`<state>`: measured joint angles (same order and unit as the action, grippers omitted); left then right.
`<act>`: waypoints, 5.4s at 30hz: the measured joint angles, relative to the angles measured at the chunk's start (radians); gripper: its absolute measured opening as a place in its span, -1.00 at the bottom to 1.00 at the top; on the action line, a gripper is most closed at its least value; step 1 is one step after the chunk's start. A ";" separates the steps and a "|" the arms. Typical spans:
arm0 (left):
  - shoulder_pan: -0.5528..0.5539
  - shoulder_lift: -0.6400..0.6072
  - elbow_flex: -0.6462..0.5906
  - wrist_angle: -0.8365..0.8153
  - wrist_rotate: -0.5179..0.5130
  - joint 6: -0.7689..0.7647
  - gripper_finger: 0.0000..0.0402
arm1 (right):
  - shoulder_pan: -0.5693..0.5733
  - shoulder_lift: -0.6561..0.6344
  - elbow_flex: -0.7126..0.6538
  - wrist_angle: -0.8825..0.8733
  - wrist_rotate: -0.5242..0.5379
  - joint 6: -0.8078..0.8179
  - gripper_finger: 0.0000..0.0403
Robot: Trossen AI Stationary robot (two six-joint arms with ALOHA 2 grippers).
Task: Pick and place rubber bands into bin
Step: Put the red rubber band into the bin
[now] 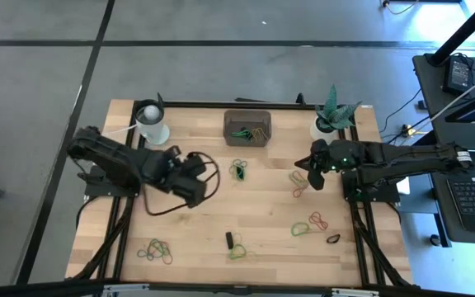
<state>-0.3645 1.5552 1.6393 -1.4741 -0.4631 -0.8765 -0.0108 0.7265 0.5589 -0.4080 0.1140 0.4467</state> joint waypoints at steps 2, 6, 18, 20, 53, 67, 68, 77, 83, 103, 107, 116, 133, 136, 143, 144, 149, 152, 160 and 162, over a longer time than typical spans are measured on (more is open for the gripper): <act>-0.031 -0.064 -0.109 0.088 0.006 -0.013 -0.99 | 0.022 0.003 0.020 0.001 0.003 0.022 -0.99; -0.095 -0.200 -0.326 0.252 0.025 -0.041 -0.99 | 0.080 0.046 0.069 0.001 0.073 0.075 -0.99; -0.261 -0.444 -0.704 0.414 0.146 -0.199 -0.99 | 0.300 0.422 0.353 -0.075 0.198 0.259 -1.00; -0.288 -0.451 -0.720 0.431 0.148 -0.169 -0.99 | 0.335 0.510 0.435 -0.158 0.206 0.307 -1.00; -0.407 -0.255 -0.734 0.593 0.303 0.074 -0.40 | 0.559 0.846 0.741 -0.488 0.207 0.538 -1.00; -0.441 0.038 -0.735 0.781 0.487 0.184 -0.45 | 0.571 0.846 0.740 -0.486 0.207 0.461 -1.00; -0.442 0.050 -0.735 0.790 0.496 0.189 -0.46 | 0.571 0.846 0.740 -0.486 0.207 0.460 -1.00; -0.446 0.111 -0.735 0.793 0.527 0.247 -0.54 | 0.571 0.846 0.740 -0.485 0.207 0.430 -1.00; -0.447 0.114 -0.735 0.789 0.544 0.255 -0.62 | 0.571 0.846 0.740 -0.484 0.207 0.414 -1.00; -0.447 0.077 -0.616 0.694 0.642 0.217 -0.98 | 0.571 0.846 0.740 -0.481 0.207 0.408 -1.00; -0.447 0.036 -0.550 0.595 0.634 0.216 -0.98 | 0.571 0.846 0.740 -0.473 0.207 0.408 -1.00; -0.447 -0.056 -0.433 0.388 0.607 0.204 -0.98 | 0.571 0.846 0.740 -0.471 0.208 0.411 -1.00; -0.429 -0.191 -0.392 0.324 0.436 0.201 -0.98 | 0.571 0.846 0.740 -0.455 0.288 0.415 -1.00; -0.393 -0.212 -0.392 0.325 0.326 0.235 -0.98 | 0.568 0.846 0.740 -0.452 0.289 0.423 -1.00; -0.212 -0.268 -0.392 0.327 0.242 0.325 -0.98 | 0.568 0.872 0.736 -0.445 0.301 0.494 -1.00; -0.180 -0.274 -0.392 0.331 0.240 0.328 -0.98 | 0.568 0.877 0.729 -0.432 0.308 0.495 -1.00; -0.046 -0.294 -0.392 0.399 0.252 0.441 -0.98 | 0.568 0.881 0.644 -0.249 0.311 0.435 -1.00; 0.011 -0.296 -0.392 0.472 0.255 0.535 -0.98 | 0.568 0.845 0.553 -0.048 0.306 0.384 -1.00; 0.176 -0.296 -0.392 0.689 0.338 0.712 -0.98 | 0.518 0.653 0.267 0.271 0.305 0.324 -1.00; 0.233 -0.296 -0.392 0.730 0.357 0.739 -0.98 | 0.496 0.584 0.211 0.274 0.304 0.294 -1.00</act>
<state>-0.1314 1.2591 1.2472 -0.7437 -0.1059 -0.1373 0.4849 1.3101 0.7704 -0.1336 0.4175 0.7409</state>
